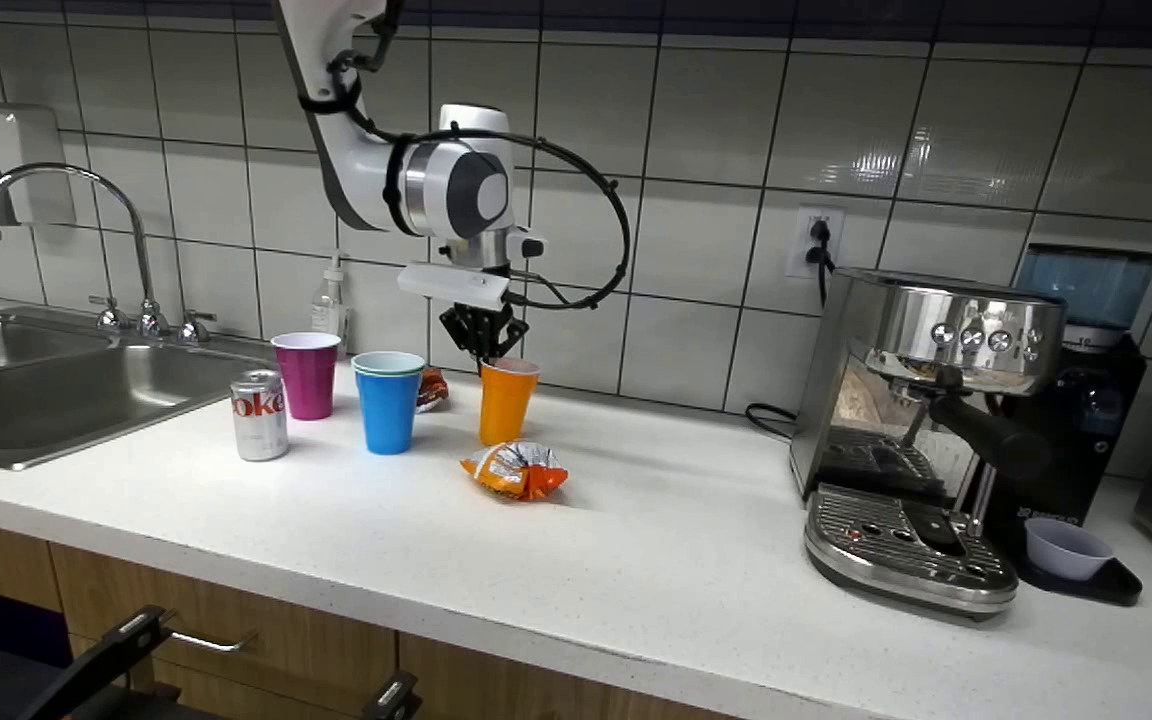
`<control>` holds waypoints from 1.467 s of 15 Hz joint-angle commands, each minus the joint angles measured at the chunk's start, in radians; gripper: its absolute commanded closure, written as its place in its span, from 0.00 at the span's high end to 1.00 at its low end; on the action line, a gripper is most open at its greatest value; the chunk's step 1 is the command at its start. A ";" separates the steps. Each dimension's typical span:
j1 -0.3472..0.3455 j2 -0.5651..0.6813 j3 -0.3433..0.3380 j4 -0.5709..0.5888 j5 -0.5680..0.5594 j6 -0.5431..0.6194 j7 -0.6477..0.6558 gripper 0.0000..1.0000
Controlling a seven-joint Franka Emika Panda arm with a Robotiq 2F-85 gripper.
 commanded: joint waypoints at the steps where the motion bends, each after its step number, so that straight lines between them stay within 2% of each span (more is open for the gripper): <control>1: 0.014 -0.008 -0.021 0.020 -0.062 -0.059 0.024 0.01; 11: 0.011 -0.082 -0.019 -0.024 -0.178 -0.060 -0.020 0.01; 22: -0.024 -0.212 0.011 -0.146 -0.152 0.007 -0.070 0.01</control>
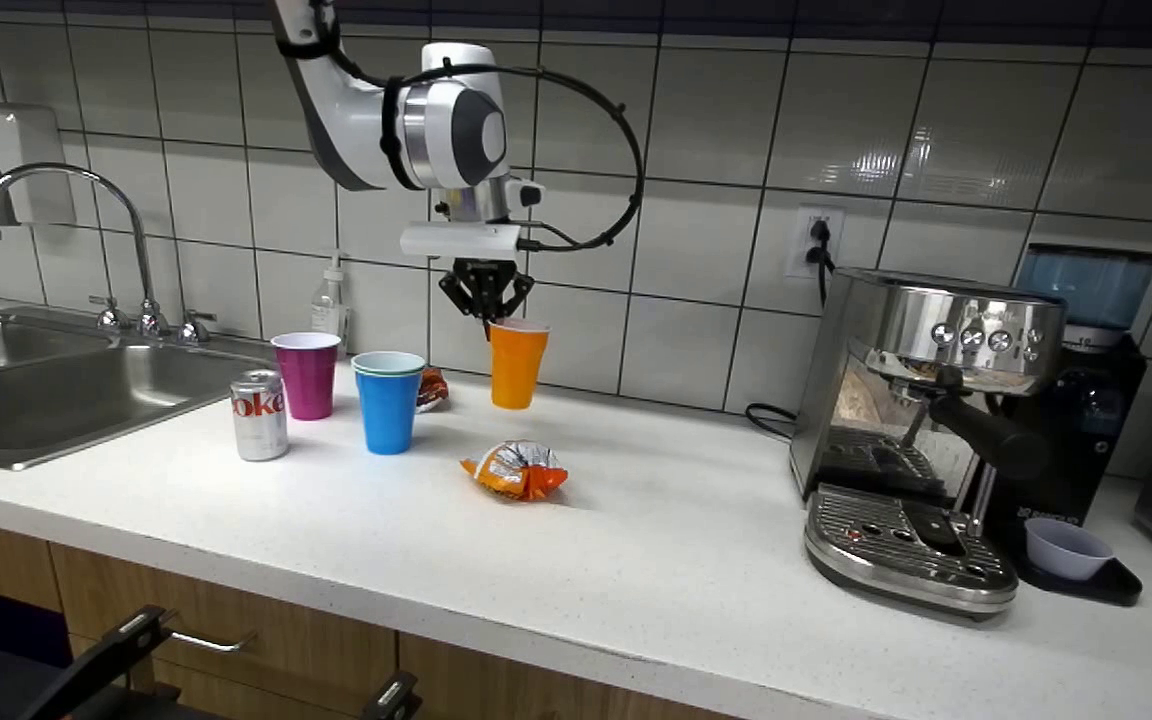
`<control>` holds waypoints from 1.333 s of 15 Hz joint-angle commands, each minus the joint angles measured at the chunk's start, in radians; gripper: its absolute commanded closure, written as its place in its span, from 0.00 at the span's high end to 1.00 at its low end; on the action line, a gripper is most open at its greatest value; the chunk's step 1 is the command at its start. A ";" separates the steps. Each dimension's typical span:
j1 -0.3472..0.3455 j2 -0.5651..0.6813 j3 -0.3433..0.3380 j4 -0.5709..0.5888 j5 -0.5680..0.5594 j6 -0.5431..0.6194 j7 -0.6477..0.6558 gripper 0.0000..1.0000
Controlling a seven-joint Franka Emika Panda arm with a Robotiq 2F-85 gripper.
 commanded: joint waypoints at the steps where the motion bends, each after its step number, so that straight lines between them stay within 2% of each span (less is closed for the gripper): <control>1: -0.024 -0.078 0.020 -0.083 0.006 0.039 -0.040 0.01; 8: -0.032 -0.183 0.035 -0.200 0.017 0.131 -0.084 0.01; 14: -0.037 -0.289 0.059 -0.293 0.046 0.162 -0.154 0.01; 20: -0.015 -0.370 0.072 -0.352 0.158 0.163 -0.282 0.01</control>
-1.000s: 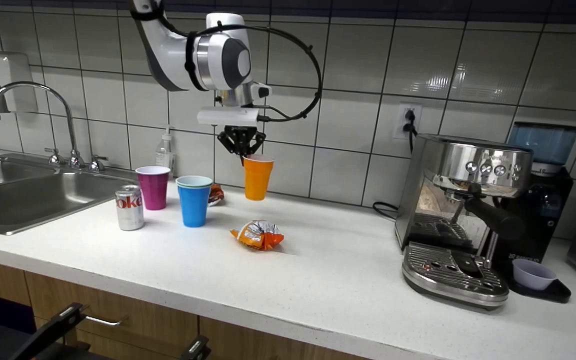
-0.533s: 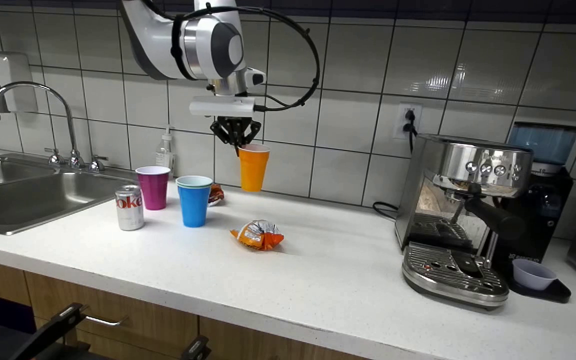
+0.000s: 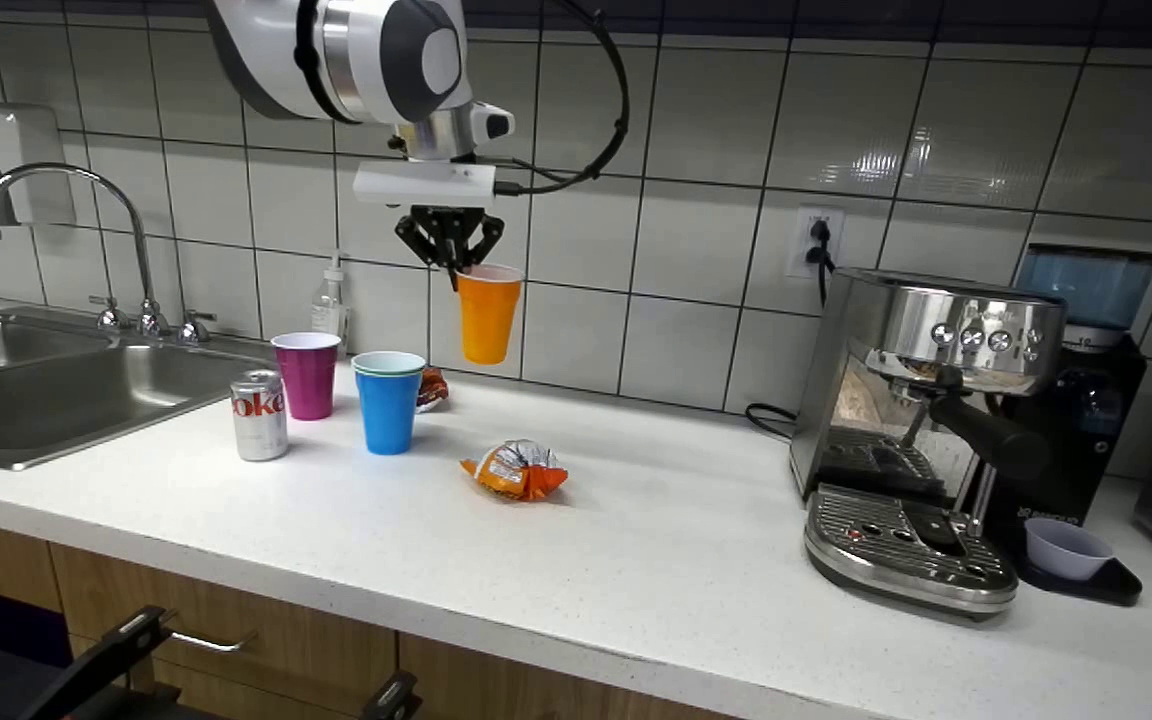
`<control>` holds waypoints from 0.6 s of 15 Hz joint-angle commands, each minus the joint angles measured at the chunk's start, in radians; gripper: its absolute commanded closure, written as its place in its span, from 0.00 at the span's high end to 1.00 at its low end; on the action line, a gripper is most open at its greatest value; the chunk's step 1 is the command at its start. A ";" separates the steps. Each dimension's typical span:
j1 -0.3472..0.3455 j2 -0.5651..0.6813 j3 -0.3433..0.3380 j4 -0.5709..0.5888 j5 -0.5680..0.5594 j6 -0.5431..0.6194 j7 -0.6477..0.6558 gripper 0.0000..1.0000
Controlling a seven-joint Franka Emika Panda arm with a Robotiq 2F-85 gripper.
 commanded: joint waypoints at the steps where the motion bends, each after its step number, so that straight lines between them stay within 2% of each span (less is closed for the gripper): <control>1: 0.000 -0.079 0.023 -0.059 0.082 0.015 -0.107 0.01; 9: 0.048 -0.138 0.029 -0.087 0.175 -0.015 -0.233 0.01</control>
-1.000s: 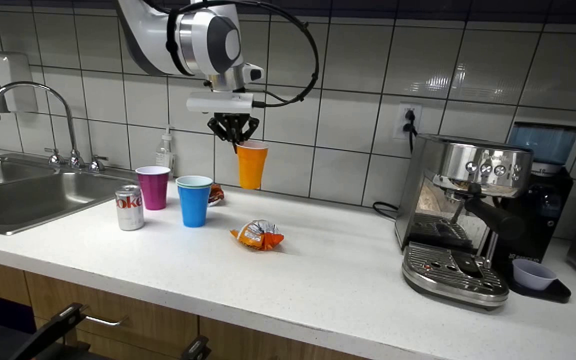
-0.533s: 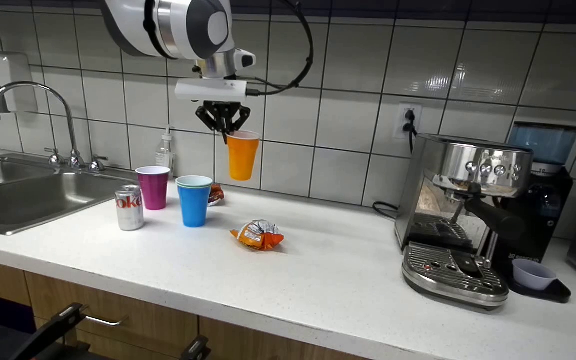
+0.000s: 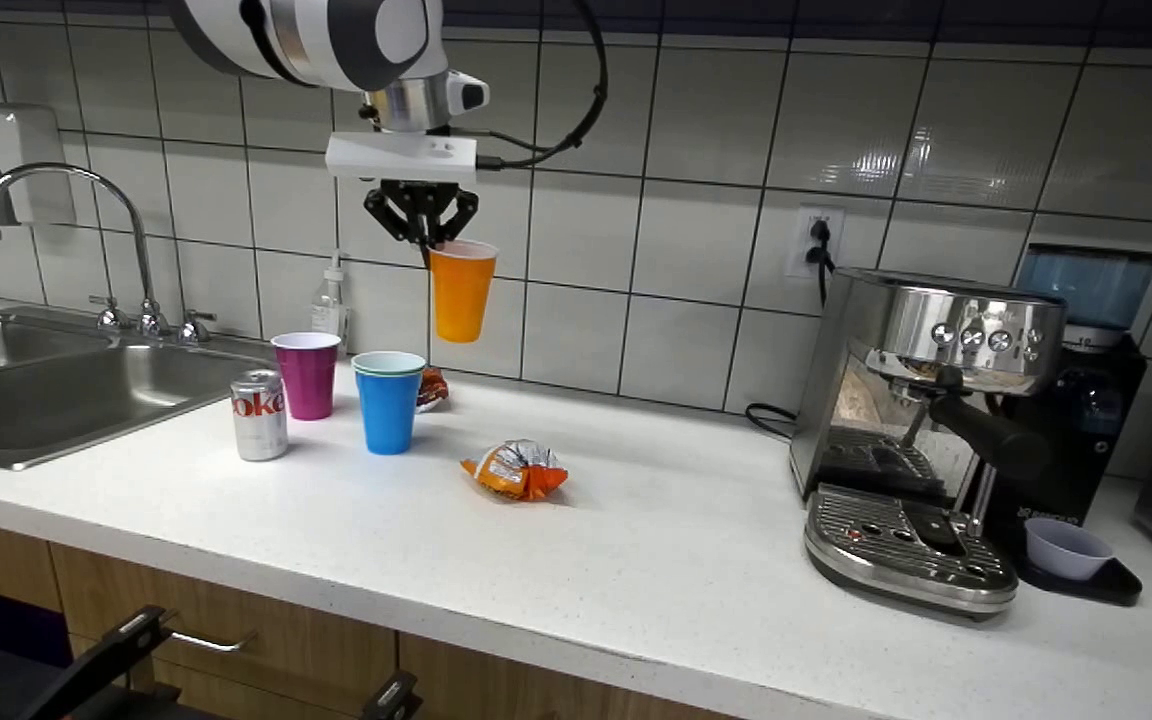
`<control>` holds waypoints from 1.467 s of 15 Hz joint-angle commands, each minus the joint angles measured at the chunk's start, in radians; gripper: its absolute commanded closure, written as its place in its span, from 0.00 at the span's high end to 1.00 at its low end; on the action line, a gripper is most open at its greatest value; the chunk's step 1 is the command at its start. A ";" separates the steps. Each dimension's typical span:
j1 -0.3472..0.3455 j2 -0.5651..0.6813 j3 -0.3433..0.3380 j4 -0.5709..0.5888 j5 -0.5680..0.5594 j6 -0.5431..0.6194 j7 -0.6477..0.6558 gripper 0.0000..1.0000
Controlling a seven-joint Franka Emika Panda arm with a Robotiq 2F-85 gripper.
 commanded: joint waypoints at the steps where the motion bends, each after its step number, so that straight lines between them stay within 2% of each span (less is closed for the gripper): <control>1: 0.019 -0.045 0.007 -0.028 0.036 -0.019 -0.062 0.01; 9: 0.053 -0.040 0.008 -0.018 0.009 -0.036 -0.043 0.01; 22: 0.117 -0.048 0.004 -0.007 0.065 -0.118 -0.152 0.01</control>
